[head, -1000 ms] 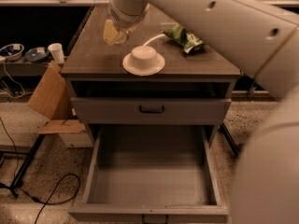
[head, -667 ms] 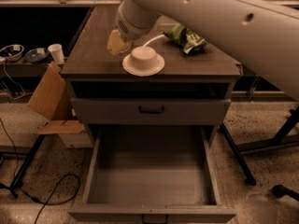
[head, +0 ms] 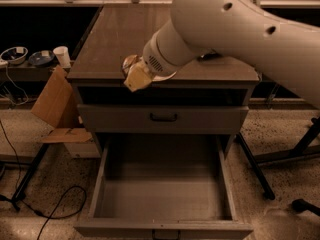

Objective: Place orange can into bottom drawer

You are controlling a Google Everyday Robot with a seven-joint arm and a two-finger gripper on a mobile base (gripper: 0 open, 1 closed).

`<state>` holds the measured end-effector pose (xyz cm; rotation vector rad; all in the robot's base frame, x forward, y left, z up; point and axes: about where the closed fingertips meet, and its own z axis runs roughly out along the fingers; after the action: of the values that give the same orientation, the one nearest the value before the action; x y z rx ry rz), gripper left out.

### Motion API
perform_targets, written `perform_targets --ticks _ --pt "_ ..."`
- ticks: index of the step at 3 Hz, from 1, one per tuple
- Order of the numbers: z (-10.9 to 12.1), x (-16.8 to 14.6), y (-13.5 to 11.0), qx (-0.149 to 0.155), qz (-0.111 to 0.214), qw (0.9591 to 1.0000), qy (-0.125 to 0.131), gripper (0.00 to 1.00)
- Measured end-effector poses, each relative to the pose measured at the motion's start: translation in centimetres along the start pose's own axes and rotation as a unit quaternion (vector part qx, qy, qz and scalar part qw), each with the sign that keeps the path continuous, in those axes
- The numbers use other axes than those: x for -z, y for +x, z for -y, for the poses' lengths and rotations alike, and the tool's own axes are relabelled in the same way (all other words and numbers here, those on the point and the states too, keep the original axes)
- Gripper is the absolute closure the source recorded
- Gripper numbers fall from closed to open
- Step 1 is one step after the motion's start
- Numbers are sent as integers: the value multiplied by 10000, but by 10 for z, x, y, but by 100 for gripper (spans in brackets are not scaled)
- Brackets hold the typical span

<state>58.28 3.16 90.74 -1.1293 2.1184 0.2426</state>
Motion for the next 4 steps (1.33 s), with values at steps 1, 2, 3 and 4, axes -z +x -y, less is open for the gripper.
perform_targets --ticks 1,2,3,4 --pt "-14 1 18 210 -30 9993 -310 100" --pt "-36 -26 36 508 -197 9959 -726 100" --pt "-56 -60 53 780 -299 9912 -1024 100" --pt "-74 -96 73 994 -468 9878 -1108 100"
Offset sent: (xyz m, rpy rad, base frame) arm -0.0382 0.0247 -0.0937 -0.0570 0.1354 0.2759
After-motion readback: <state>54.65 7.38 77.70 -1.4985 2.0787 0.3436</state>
